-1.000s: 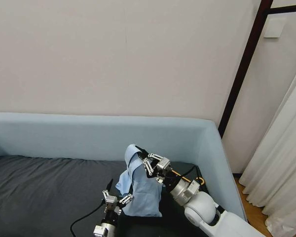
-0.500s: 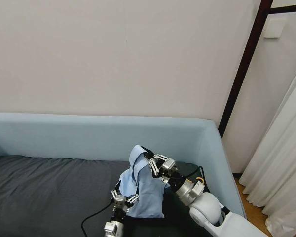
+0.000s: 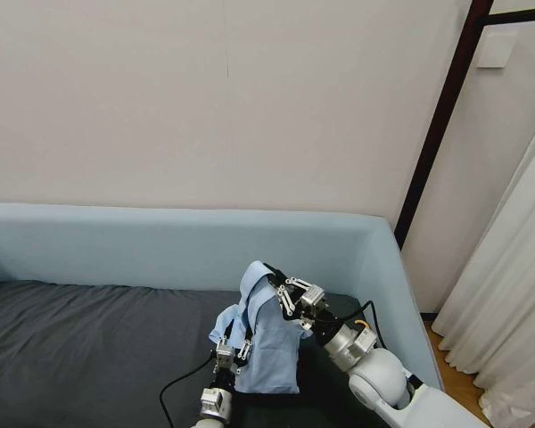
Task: Pick up the clothes from the sofa and hang them on the clothes hanger.
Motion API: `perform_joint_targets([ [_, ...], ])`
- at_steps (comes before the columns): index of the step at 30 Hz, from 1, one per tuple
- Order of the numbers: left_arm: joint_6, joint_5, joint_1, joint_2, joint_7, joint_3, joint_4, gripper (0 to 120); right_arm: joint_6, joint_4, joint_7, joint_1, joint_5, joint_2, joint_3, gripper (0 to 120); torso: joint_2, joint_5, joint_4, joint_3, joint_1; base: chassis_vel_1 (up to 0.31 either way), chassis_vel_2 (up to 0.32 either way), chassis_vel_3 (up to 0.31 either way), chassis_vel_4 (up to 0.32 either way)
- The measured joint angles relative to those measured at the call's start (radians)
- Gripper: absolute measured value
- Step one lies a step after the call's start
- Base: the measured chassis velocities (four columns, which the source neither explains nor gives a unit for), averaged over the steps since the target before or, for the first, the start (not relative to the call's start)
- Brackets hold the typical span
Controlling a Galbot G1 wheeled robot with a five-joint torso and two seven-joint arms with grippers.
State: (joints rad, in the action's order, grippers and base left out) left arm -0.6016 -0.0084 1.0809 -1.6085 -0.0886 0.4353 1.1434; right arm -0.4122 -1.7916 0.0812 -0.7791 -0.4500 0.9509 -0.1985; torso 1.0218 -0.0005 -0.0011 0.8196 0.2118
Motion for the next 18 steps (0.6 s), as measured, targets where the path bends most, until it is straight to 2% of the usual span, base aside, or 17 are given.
perform_joint_targets([
  [3,-0.015,-0.002,0.001,-0.003,-0.004,0.002,-0.003,26,0.0,-0.008,-0.001,-0.013,0.0,0.003,0.012,0,0.0,-0.0001,-0.0001,0.0,0.0,0.0,0.0,0.0,0.0],
  [5,-0.029,-0.014,0.01,-0.003,-0.017,0.003,0.012,15,-0.001,-0.021,-0.004,-0.03,-0.002,0.005,0.024,0,0.0,0.0,-0.0002,0.0,0.0,0.0,0.0,0.0,0.0],
  [6,-0.029,-0.014,0.01,-0.003,-0.017,0.003,0.012,15,-0.001,-0.021,-0.004,-0.03,-0.002,0.005,0.024,0,0.0,0.0,-0.0002,0.0,0.0,0.0,0.0,0.0,0.0],
  [9,-0.039,-0.031,0.029,-0.001,-0.036,0.003,0.054,1,-0.008,-0.028,-0.004,-0.042,-0.003,-0.006,0.037,0,0.0,-0.0001,-0.0002,0.0,0.0,0.0,0.0,0.0,0.0],
  [11,-0.044,-0.05,0.053,0.011,-0.049,0.005,0.107,0,-0.011,-0.039,-0.006,-0.05,-0.009,-0.014,0.048,0,0.0,-0.0002,-0.0004,0.0,0.0,0.0,0.0,0.0,0.0],
  [12,-0.044,-0.05,0.053,0.011,-0.049,0.005,0.107,0,-0.011,-0.039,-0.006,-0.05,-0.009,-0.014,0.048,0,0.0,-0.0002,-0.0004,0.0,0.0,0.0,0.0,0.0,0.0],
  [16,-0.016,-0.132,0.109,0.075,-0.062,0.013,0.292,0,-0.011,-0.044,-0.022,-0.059,-0.008,-0.037,0.073,0,0.0,-0.0003,-0.0001,0.0,0.0,0.0,0.0,0.0,0.0],
  [17,-0.016,-0.132,0.109,0.075,-0.062,0.013,0.292,0,-0.011,-0.044,-0.022,-0.059,-0.008,-0.037,0.073,0,0.0,-0.0003,-0.0001,0.0,0.0,0.0,0.0,0.0,0.0],
  [18,-0.002,-0.15,0.116,0.097,-0.064,0.016,0.336,0,-0.011,-0.04,-0.024,-0.059,-0.007,-0.041,0.079,0,0.0,-0.0003,0.0001,0.0,0.0,0.0,0.0,0.0,0.0],
])
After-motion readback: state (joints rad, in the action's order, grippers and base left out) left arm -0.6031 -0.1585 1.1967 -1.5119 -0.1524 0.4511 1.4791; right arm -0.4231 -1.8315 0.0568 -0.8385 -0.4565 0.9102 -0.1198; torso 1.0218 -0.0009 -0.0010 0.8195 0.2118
